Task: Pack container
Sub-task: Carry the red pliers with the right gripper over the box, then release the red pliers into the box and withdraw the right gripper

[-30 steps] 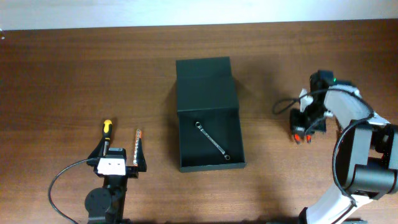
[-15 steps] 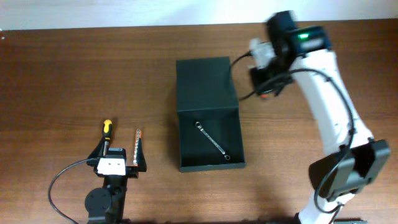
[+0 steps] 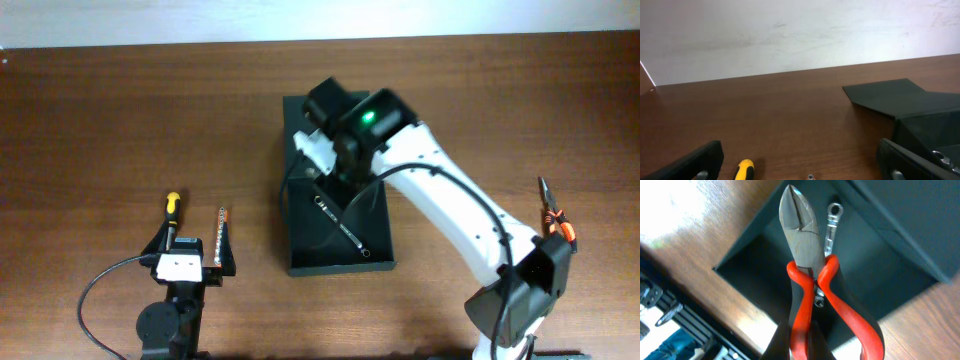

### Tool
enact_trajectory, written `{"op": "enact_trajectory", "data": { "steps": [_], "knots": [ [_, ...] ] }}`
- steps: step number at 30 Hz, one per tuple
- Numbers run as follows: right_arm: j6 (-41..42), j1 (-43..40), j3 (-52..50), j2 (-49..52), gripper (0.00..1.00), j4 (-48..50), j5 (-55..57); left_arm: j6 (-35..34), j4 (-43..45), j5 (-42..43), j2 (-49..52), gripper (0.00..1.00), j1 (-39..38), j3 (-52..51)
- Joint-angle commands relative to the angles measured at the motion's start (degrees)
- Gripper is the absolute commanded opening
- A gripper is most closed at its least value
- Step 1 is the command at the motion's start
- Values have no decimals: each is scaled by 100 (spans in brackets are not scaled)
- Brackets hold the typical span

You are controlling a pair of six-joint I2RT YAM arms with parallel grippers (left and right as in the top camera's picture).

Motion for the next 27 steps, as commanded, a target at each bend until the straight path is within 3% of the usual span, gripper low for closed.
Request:
{"op": "enact_trajectory", "data": {
  "steps": [1, 5, 19, 21, 23, 27],
  "knots": [
    [514, 92, -566, -61, 4, 299, -37, 111, 9, 24, -33, 99, 33, -42],
    [837, 42, -1311, -61, 4, 938, -57, 111, 9, 24, -33, 99, 33, -42],
    [750, -105, -3331, -61, 5, 2900, -79, 111, 9, 24, -33, 99, 33, -42],
    [750, -153, -3375, -61, 12, 2927, -79, 111, 9, 24, -33, 99, 33, -42],
    [750, -223, -3375, -61, 25, 2927, -81, 111, 9, 26, -33, 99, 33, -42],
    [752, -330, -3373, -61, 66, 2927, -81, 111, 9, 24, -33, 99, 33, -42]
  ]
}}
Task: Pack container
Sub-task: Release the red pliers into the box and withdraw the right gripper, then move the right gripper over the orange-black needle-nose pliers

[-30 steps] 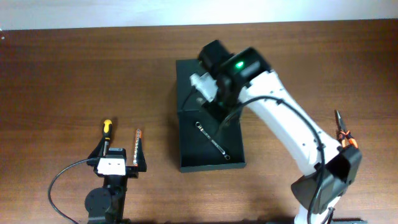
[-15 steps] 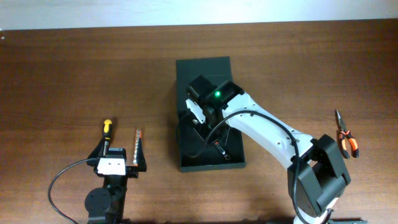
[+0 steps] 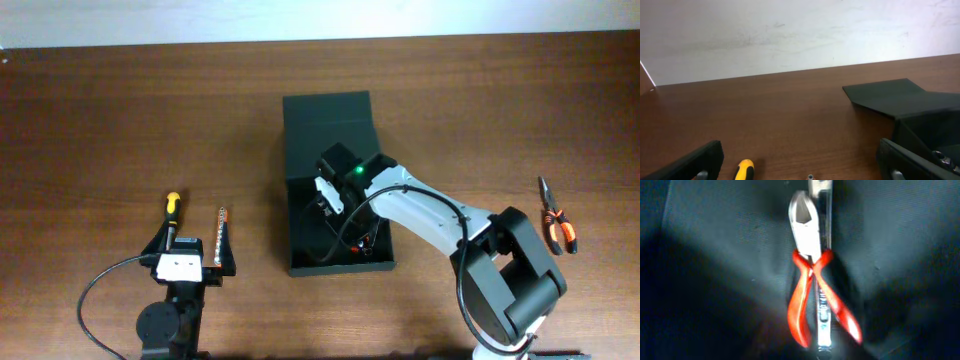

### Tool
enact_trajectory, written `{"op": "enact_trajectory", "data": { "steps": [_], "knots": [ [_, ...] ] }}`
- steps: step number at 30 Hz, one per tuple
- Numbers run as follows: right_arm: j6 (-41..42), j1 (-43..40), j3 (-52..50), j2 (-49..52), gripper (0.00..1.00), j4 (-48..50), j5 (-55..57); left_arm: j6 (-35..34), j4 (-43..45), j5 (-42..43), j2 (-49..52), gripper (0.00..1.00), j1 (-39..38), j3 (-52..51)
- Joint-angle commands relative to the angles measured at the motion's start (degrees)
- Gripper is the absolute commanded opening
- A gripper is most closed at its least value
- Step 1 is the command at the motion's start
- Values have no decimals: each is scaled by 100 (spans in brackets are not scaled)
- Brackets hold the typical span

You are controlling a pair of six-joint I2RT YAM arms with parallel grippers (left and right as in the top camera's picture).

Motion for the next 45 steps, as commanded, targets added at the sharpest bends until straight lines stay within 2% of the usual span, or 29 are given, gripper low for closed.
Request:
{"op": "enact_trajectory", "data": {
  "steps": [1, 3, 5, 12, 15, 17, 19, 21, 24, 29, 33, 35, 36, 39, 43, 45],
  "knots": [
    [9, -129, -15, -68, 74, 15, -57, 114, 9, 24, -33, 99, 33, -42],
    [7, -173, 42, -68, 89, -26, -57, 114, 9, 24, -33, 99, 33, -42],
    [4, -214, 223, -72, 98, -175, -55, 114, 9, 24, -33, 99, 33, -42],
    [-297, -304, 1912, -72, 99, -1373, -15, 114, 7, 24, -33, 99, 33, -42],
    [-297, -304, 3661, -72, 99, -2251, 33, 114, 9, 24, -33, 99, 33, -42],
    [-293, -304, 4461, -72, 99, -2640, 210, 114, 9, 24, -33, 99, 33, -42],
    [-238, -306, 5115, -72, 99, -3025, 658, 114, 9, 24, -33, 99, 33, -42],
    [337, -437, 6116, -72, 99, -3777, 1939, 114, 7, 24, -33, 99, 33, -42],
    [743, -796, 6793, -105, 99, -4367, 2747, 114, 9, 24, -33, 99, 33, -42],
    [789, -1974, 6695, -732, 99, -4365, 2446, 114, 9, 24, -33, 99, 33, -42],
    [785, -3110, 6098, -1370, 99, -4365, 2120, 114, 9, 24, -33, 99, 33, -42],
    [785, -3703, 5521, -1775, 99, -4365, 2092, 114, 9, 26, -33, 99, 33, -42],
    [787, -4341, 4809, -2181, 99, -4365, 2090, 114, 9, 24, -33, 99, 33, -42],
    [824, -5213, 3731, -2575, 99, -4135, 1727, 114, 9, 24, -33, 99, 33, -42],
    [820, -5869, 2577, -2636, 99, -3523, 1537, 114, 7, 24, -33, 99, 33, -42],
    [542, -6087, 1609, -2575, 99, -2559, 1279, 114, 7, 24, -33, 99, 33, -42]
  ]
}}
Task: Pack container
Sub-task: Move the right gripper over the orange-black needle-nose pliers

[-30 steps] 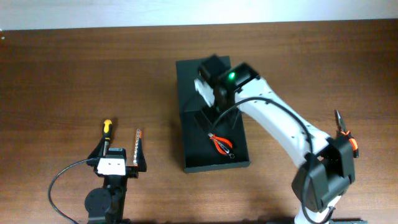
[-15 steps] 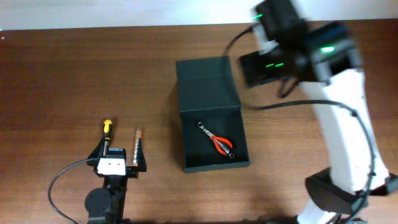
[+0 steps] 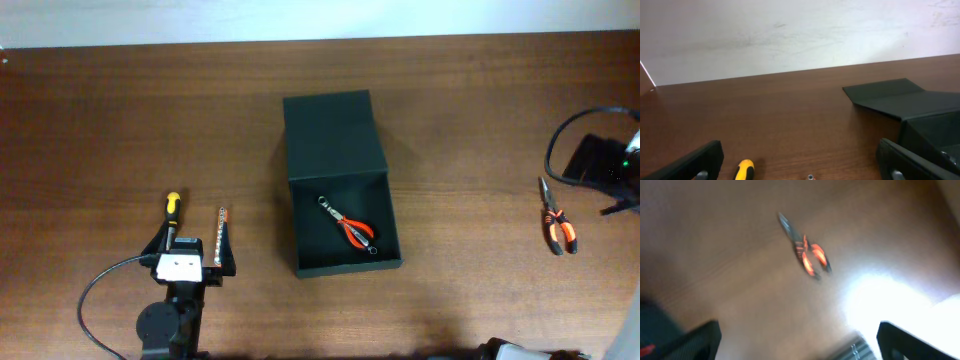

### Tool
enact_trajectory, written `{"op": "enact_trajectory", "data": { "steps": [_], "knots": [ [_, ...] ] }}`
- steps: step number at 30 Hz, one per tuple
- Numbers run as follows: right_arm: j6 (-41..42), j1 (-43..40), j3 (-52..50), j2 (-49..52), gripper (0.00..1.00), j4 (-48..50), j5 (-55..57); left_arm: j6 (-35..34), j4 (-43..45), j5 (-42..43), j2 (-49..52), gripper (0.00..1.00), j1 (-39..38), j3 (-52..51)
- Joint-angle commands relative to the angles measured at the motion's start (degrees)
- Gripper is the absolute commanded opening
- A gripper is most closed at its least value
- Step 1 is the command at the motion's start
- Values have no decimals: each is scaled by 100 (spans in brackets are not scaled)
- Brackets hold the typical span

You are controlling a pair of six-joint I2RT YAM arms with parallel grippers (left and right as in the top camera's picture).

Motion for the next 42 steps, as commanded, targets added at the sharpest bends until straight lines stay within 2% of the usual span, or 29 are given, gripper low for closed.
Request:
{"op": "enact_trajectory", "data": {
  "steps": [1, 4, 6, 14, 17, 19, 23, 30, 35, 42],
  "knots": [
    [-365, -262, -1279, 166, 99, 1088, -597, 114, 11, 24, -28, 99, 33, -39],
    [-382, -293, -2133, 275, 99, 2002, -629, 114, 11, 24, -28, 99, 33, -39],
    [70, -297, -2516, 378, 99, 2297, -625, 114, 11, 24, -28, 99, 33, -39],
    [1419, -297, -2955, 850, 99, 2428, -595, 114, 11, 24, -28, 99, 33, -39],
    [1386, -291, -2955, 870, 99, 2409, -603, 114, 11, 24, -28, 99, 33, -39],
    [955, -293, -2953, 870, 99, 2435, -490, 114, 11, 26, -28, 99, 33, -39],
    [-754, -293, -2955, 870, 99, 2527, -160, 114, 9, 24, -28, 99, 33, -39],
    [-1259, -293, -2957, 870, 99, 2830, -136, 114, 11, 24, -28, 99, 33, -39],
    [-2214, -293, -2979, 892, 99, 2837, -131, 114, 11, 24, -28, 99, 33, -39],
    [-2243, -293, -3036, 1064, 99, 2833, -136, 114, 11, 24, -28, 99, 33, -39]
  ]
}}
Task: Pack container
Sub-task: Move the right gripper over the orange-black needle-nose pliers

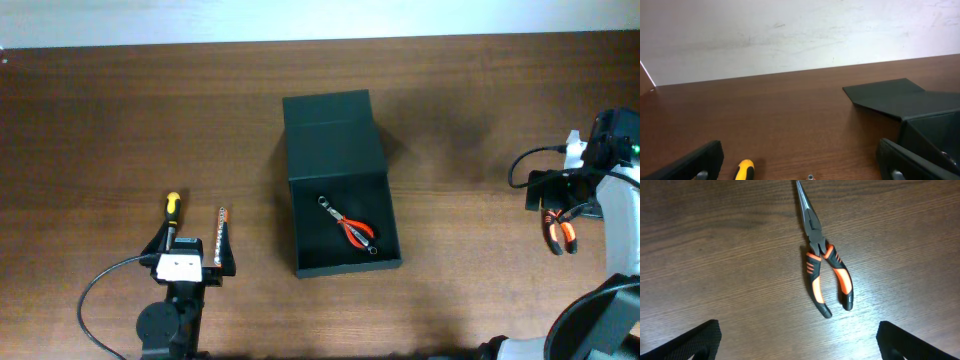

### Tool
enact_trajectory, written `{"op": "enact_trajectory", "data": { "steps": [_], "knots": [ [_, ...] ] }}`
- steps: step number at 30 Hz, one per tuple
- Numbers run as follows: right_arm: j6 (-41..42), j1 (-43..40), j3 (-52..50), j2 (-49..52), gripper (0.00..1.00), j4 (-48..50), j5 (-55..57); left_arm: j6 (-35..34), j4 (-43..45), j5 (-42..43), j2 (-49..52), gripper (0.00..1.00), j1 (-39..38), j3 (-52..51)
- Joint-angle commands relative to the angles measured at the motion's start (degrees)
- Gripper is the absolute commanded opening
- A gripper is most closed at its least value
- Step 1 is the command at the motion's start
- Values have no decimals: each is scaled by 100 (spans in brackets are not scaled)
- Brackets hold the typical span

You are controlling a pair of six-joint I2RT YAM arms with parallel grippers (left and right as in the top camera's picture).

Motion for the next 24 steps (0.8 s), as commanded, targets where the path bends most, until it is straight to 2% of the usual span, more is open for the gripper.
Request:
{"op": "enact_trajectory", "data": {
  "steps": [1, 5, 24],
  "knots": [
    [-142, -33, -136, 240, 99, -74, 70, 114, 9, 26, -28, 99, 33, -39],
    [-144, -33, -181, 579, 99, -280, 181, 114, 9, 26, -28, 99, 33, -39],
    [-332, -37, -181, 1416, 99, -127, 175, 114, 9, 26, -28, 99, 33, -39]
  ]
}}
